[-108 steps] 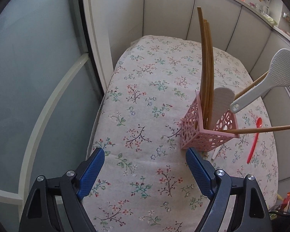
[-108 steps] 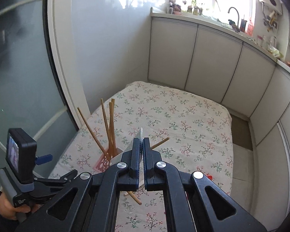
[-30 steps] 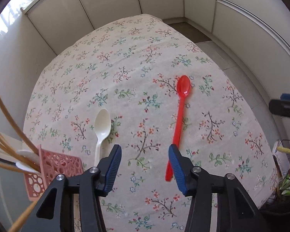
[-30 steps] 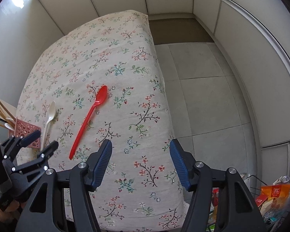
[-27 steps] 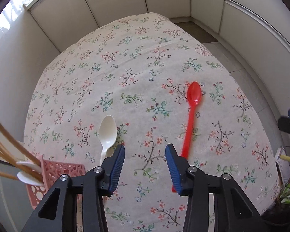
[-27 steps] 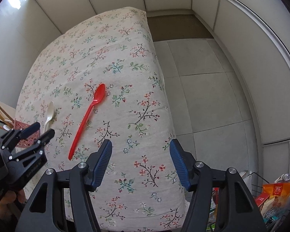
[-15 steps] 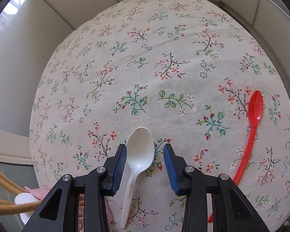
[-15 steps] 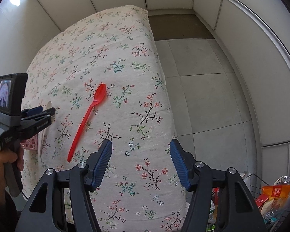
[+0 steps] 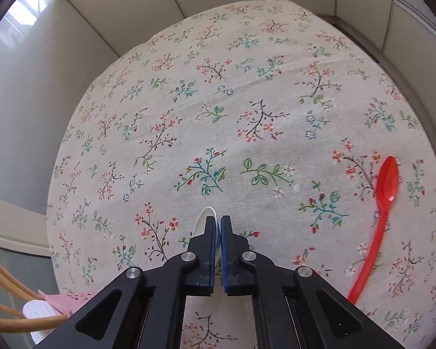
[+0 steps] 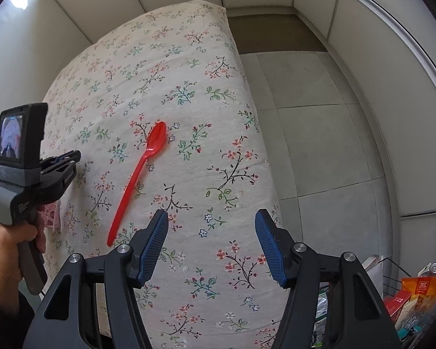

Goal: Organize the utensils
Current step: 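Lift white spoon with left tool while right tool grasps the red spoon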

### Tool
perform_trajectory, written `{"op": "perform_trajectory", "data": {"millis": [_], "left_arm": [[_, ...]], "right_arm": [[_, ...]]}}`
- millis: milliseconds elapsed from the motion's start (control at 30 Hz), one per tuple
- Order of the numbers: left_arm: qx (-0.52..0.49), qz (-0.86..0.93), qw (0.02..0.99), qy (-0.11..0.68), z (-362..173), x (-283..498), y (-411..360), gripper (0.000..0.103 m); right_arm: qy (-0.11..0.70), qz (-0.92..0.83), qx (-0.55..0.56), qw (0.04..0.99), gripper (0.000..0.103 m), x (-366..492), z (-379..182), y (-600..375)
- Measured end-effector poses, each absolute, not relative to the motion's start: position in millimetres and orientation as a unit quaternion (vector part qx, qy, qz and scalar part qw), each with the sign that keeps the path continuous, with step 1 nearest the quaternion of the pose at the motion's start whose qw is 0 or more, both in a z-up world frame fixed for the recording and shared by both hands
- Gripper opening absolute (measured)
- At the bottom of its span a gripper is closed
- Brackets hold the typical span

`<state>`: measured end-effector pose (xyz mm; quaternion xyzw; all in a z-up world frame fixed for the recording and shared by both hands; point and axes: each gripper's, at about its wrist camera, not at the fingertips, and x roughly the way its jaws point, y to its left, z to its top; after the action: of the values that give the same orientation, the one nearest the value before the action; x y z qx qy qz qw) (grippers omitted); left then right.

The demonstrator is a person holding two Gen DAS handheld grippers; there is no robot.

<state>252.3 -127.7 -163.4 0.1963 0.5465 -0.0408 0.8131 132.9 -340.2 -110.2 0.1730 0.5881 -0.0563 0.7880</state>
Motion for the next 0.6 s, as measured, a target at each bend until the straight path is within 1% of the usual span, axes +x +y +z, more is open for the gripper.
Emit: {"op": "perform_trajectory", "data": {"millis": [267,333,400,500,600], "left_arm": [[0.121,-0.136,0.848,0.497,-103.9,203.2,-132.8,0.003],[0.099,-0.159,0.853,0.487,-93.4,190.2,-130.2,0.003],[0.069,-0.183,0.855,0.48,-84.2,177.5,-124.1,0.003],[0.031,-0.209,0.855,0.474,-73.8,157.9,-120.8,0.003],[0.009,-0.233,0.857,0.459,-67.3,143.0,-114.4,0.003]], "right_arm": [[0.561,-0.017,0.251,0.789,0.065,156.7,-123.0,-357.2],[0.553,-0.002,0.276,0.787,0.062,163.9,-130.0,-361.8],[0.548,0.01,0.299,0.781,0.045,171.6,-138.6,-364.6],[0.546,0.028,0.331,0.769,0.032,182.6,-153.6,-366.1],[0.548,0.044,0.341,0.763,0.025,193.8,-164.4,-359.0]]}}
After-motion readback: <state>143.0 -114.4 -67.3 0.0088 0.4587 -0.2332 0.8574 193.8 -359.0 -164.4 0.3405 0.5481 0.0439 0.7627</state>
